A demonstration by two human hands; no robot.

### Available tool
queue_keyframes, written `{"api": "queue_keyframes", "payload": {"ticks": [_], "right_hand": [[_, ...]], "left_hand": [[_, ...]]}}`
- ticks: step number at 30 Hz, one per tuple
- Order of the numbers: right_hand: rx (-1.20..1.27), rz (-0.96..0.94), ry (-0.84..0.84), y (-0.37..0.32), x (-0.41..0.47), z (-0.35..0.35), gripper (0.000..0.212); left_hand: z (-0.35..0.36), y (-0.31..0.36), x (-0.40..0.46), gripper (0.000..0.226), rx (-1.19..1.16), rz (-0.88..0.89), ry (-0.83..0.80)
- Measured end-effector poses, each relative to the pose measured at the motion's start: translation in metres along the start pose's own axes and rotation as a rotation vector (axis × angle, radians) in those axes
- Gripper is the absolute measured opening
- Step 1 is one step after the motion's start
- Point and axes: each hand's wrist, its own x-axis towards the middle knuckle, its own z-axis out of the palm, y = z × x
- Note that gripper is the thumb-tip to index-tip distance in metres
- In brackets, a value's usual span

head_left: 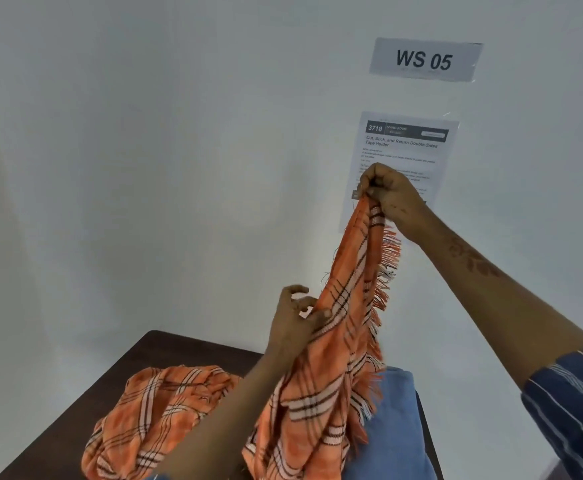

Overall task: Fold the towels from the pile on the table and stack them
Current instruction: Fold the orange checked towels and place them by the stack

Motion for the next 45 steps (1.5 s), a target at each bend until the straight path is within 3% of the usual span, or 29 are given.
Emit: {"api": "queue_keyframes", "payload": {"ticks": [2, 5, 9, 12, 17, 19, 22, 24, 25, 27, 29, 33, 38, 40, 41, 43, 45], "right_hand": [[-0.004, 0.004, -0.003, -0.003, -0.003, -0.002, 0.038], [-0.021, 0.007, -0.027, -0.007, -0.009, -0.002, 0.035], [-0.071, 0.058, 0.008, -0.002, -0.017, -0.008, 0.033], [-0.295, 0.167, 0.055, 0.016, -0.021, -0.014, 0.034], [-0.396, 0.318, 0.071, 0.026, -0.038, 0.003, 0.024], [-0.349, 0.324, -0.062, 0.021, -0.048, 0.017, 0.008], [-0.369, 0.355, -0.554, 0.011, -0.062, 0.033, 0.057], [-0.499, 0.337, -0.798, 0.005, -0.067, 0.036, 0.046], [-0.556, 0.316, -0.813, 0.004, -0.065, 0.033, 0.033], [-0.606, 0.260, -0.683, 0.006, -0.058, 0.024, 0.018], [-0.573, 0.228, -0.551, 0.012, -0.053, 0.015, 0.018], [-0.526, 0.149, -0.532, 0.016, -0.052, 0.021, 0.016], [-0.515, 0.196, -0.548, 0.030, -0.057, 0.032, 0.020], [-0.550, 0.240, -0.545, 0.037, -0.060, 0.031, 0.024], [-0.551, 0.255, -0.522, 0.038, -0.062, 0.031, 0.027], [-0.499, 0.272, -0.471, 0.039, -0.067, 0.038, 0.033], [-0.417, 0.290, -0.507, 0.033, -0.073, 0.058, 0.048]], "left_hand": [[-0.002, -0.006, 0.010, 0.046, -0.006, -0.053, -0.160], [0.001, -0.018, 0.011, 0.029, 0.008, -0.124, -0.297], [-0.008, -0.023, 0.005, 0.014, 0.049, -0.123, -0.028], [-0.039, -0.018, 0.016, 0.010, 0.109, -0.093, 0.089], [-0.102, 0.005, 0.044, 0.012, 0.170, -0.066, -0.001], [-0.116, 0.011, 0.046, 0.012, 0.149, -0.046, 0.013], [-0.129, 0.016, 0.046, 0.011, 0.148, -0.025, 0.021], [-0.134, 0.014, 0.046, 0.009, 0.196, -0.016, -0.017], [-0.135, 0.013, 0.046, 0.008, 0.213, -0.009, -0.038], [-0.136, 0.003, 0.043, 0.011, 0.266, 0.014, -0.062], [-0.135, -0.018, 0.039, 0.018, 0.384, 0.052, -0.097], [-0.132, -0.077, 0.020, 0.028, 0.607, 0.004, -0.121], [-0.132, -0.115, -0.007, 0.026, 0.485, -0.158, -0.039], [-0.134, -0.114, -0.012, 0.013, 0.454, -0.180, -0.039], [-0.134, -0.111, -0.013, 0.005, 0.431, -0.174, -0.046], [-0.128, -0.094, -0.012, 0.010, 0.373, -0.144, -0.082], [-0.111, -0.072, -0.009, 0.007, 0.306, -0.077, -0.122]]}}
